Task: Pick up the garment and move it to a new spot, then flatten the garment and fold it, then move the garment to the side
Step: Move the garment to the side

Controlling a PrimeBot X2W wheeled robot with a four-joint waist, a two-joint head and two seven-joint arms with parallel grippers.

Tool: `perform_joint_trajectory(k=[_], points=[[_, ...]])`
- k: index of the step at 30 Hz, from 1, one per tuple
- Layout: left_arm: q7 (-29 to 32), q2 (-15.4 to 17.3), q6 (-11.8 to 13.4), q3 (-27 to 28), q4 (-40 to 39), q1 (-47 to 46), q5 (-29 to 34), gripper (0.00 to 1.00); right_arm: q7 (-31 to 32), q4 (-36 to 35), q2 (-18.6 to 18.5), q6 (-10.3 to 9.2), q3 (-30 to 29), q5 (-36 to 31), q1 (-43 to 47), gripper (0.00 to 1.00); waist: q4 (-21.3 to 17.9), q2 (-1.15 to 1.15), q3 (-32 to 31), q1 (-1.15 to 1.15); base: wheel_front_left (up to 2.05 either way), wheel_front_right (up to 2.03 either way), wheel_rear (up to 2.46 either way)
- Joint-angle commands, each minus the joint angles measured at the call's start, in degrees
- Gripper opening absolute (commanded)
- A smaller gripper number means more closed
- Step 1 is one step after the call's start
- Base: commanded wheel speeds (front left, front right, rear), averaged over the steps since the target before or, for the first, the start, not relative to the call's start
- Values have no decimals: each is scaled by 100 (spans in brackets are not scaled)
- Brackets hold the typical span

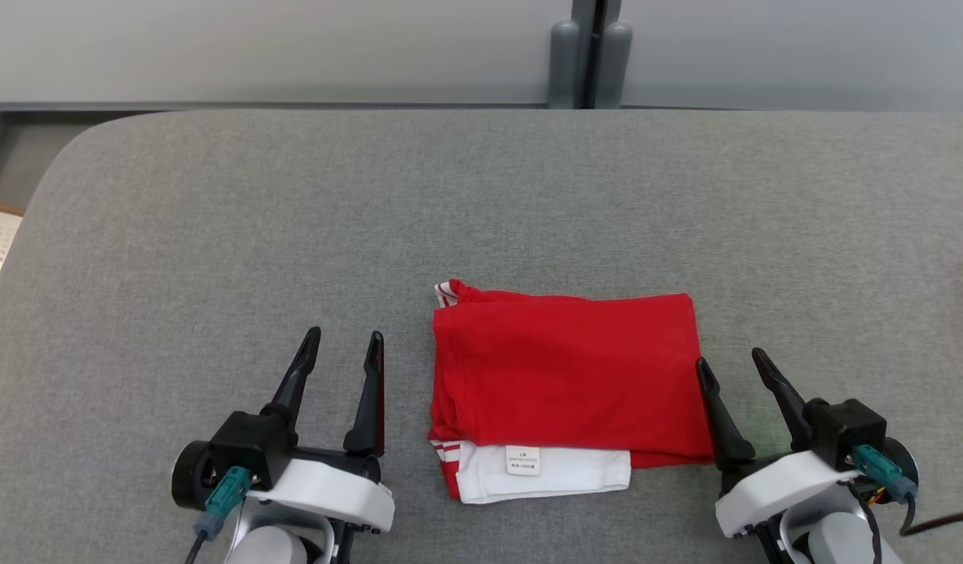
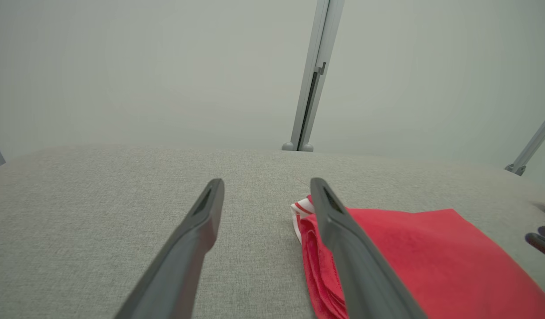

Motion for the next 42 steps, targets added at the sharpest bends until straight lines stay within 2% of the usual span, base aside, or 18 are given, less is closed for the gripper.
perform_joint_trajectory(k=[1,12,13,14,22,27,34,42], points=[[-6,20,9,-17,-8,-91,-23,100,-16,99,-16,-2,1,85,-107,100,84,0,85,0,0,0,0],[-6,19,59,-102,7,-168,-46,100,-40,1179,116,-1,184,393,-537,100,283,0,204,0,0,0,0],[-6,20,57,-84,13,-157,-35,100,-42,1239,120,-1,223,433,-555,42,279,0,196,0,0,0,0],[-5,20,56,-66,18,-145,-24,100,-40,1287,120,-1,256,462,-569,0,266,0,182,0,0,0,0],[-5,19,3,24,39,-76,60,100,-43,1228,-54,-2,541,565,-723,0,30,0,33,0,0,0,0],[-6,18,-48,25,1,-36,90,100,-45,835,-333,-2,784,50,-771,0,-310,0,-69,0,0,0,0],[-6,20,-111,-106,-60,-155,196,100,-47,110,-1176,-3,1101,-692,-960,0,-883,0,-29,0,0,0,0],[-4,21,-240,-201,-230,-456,524,100,-46,-474,-2301,-3,1301,-719,-1601,0,-1648,0,419,0,0,0,0]])
